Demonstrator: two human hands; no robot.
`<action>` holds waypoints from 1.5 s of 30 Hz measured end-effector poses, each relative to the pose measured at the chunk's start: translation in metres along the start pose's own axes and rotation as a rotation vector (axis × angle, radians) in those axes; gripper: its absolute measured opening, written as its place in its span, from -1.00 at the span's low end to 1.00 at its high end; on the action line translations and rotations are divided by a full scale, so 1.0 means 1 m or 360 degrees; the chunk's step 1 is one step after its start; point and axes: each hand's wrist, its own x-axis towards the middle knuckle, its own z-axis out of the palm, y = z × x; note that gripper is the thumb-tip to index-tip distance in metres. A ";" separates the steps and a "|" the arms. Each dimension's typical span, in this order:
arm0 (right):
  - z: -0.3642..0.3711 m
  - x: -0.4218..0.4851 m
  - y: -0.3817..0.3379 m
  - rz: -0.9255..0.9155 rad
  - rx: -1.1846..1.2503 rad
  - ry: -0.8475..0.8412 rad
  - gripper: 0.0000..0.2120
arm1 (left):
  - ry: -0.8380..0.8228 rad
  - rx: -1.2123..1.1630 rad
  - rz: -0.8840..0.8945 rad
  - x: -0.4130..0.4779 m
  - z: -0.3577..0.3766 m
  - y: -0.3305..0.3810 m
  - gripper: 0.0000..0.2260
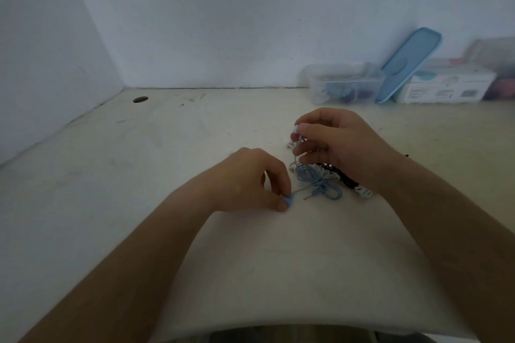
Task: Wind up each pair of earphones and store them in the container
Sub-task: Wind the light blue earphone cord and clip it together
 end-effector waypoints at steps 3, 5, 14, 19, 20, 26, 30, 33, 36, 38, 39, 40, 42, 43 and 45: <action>0.000 0.001 0.001 -0.0038 0.0066 0.0007 -0.93 | 0.0061 -0.0099 0.0034 -0.001 -0.003 -0.001 -0.93; 0.001 0.001 -0.002 -0.0063 0.0078 0.0023 -0.81 | 0.0198 -0.0285 0.0037 -0.001 -0.005 0.000 -0.94; 0.014 0.001 -0.006 0.0255 0.0085 0.0022 -0.75 | 0.0538 -0.1218 -0.0115 -0.001 -0.002 0.004 -0.93; 0.009 -0.001 0.004 -0.0175 -0.0387 -0.0097 -0.77 | 0.0611 -0.1730 -0.0117 0.000 -0.004 0.003 -0.93; 0.010 -0.002 0.005 -0.0224 -0.0401 -0.0124 -0.75 | 0.0616 -0.1807 -0.0105 -0.001 -0.005 0.003 -0.92; 0.017 -0.003 0.004 -0.0309 -0.0384 -0.0191 -0.85 | 0.0551 -0.1931 -0.0034 -0.005 -0.010 0.004 -0.88; 0.019 -0.003 -0.001 -0.0049 -0.0063 -0.0191 -0.76 | 0.0642 -0.1339 -0.0095 -0.011 -0.021 -0.001 -0.92; 0.016 -0.003 -0.003 0.0028 -0.0015 -0.0220 -0.75 | 0.0611 -0.0541 -0.0092 -0.018 -0.035 -0.015 -0.98; 0.014 -0.004 -0.004 -0.0029 -0.0174 -0.0230 -0.76 | 0.0240 -0.0138 -0.0235 -0.026 -0.043 -0.028 -0.91; 0.016 -0.006 -0.005 -0.0085 -0.0319 -0.0193 -0.74 | 0.0104 -0.0028 -0.0315 -0.027 -0.043 -0.033 -0.88; 0.017 -0.007 -0.005 -0.0103 -0.0364 -0.0183 -0.74 | 0.0078 -0.0005 -0.0339 -0.027 -0.043 -0.035 -0.87; 0.018 -0.008 -0.005 -0.0102 -0.0372 -0.0189 -0.74 | 0.0062 0.0014 -0.0354 -0.026 -0.042 -0.036 -0.85; 0.019 -0.009 -0.005 -0.0058 -0.0293 -0.0243 -0.77 | 0.0030 0.0061 -0.0372 -0.024 -0.041 -0.037 -0.83; 0.020 -0.009 -0.005 -0.0040 -0.0245 -0.0281 -0.79 | 0.0012 0.0075 -0.0382 -0.024 -0.040 -0.037 -0.83; 0.019 -0.009 -0.005 -0.0034 -0.0193 -0.0326 -0.75 | -0.0009 0.0090 -0.0390 -0.023 -0.038 -0.037 -0.82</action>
